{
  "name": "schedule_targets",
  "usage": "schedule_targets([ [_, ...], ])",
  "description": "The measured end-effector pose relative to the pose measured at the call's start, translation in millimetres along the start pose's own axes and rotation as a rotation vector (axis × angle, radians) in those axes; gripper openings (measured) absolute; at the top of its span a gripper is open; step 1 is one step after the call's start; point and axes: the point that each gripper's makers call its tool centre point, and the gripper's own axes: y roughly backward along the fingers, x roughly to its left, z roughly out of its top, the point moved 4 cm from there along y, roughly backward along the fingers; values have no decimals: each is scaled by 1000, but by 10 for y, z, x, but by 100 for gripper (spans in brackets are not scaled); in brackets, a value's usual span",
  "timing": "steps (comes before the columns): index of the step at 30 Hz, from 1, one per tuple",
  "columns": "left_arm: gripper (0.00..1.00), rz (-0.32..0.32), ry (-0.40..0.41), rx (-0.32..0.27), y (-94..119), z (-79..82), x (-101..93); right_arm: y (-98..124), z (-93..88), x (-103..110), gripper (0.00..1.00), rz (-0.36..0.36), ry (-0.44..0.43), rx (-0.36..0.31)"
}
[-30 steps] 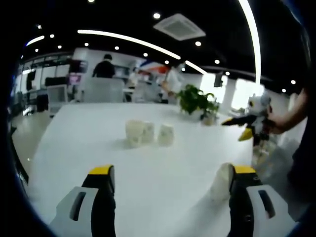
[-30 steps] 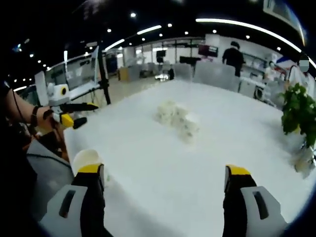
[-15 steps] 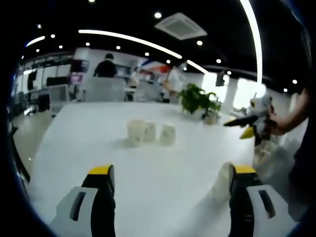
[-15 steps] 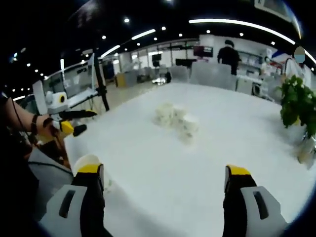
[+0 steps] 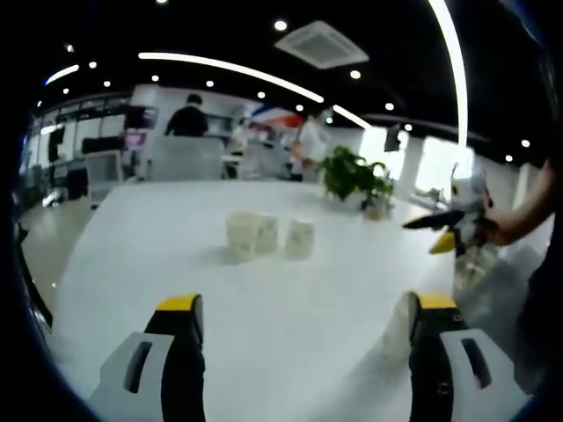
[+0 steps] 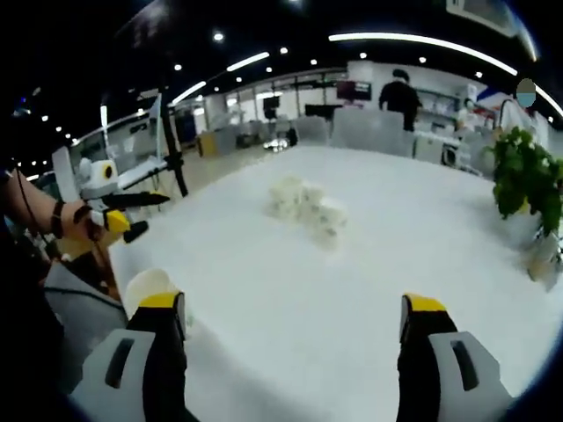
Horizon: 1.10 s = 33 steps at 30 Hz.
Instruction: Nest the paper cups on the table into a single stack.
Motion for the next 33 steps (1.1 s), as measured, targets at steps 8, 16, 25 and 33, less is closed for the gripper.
schedule_targets([
  [8, 95, 46, 1, -28, -173, 152, 142, 48, -88, 15, 100, -18, -27, -9],
  [16, 98, 54, -1, -31, -445, 250, 224, 166, -271, -9, 100, -45, -47, 9],
  [25, 98, 47, -35, 0, -673, 238, 253, 239, -315, -60, 100, -69, -62, 16],
  [33, 99, 55, -36, 16, -853, 246, 384, 252, -316, -86, 100, -74, -40, 31],
])
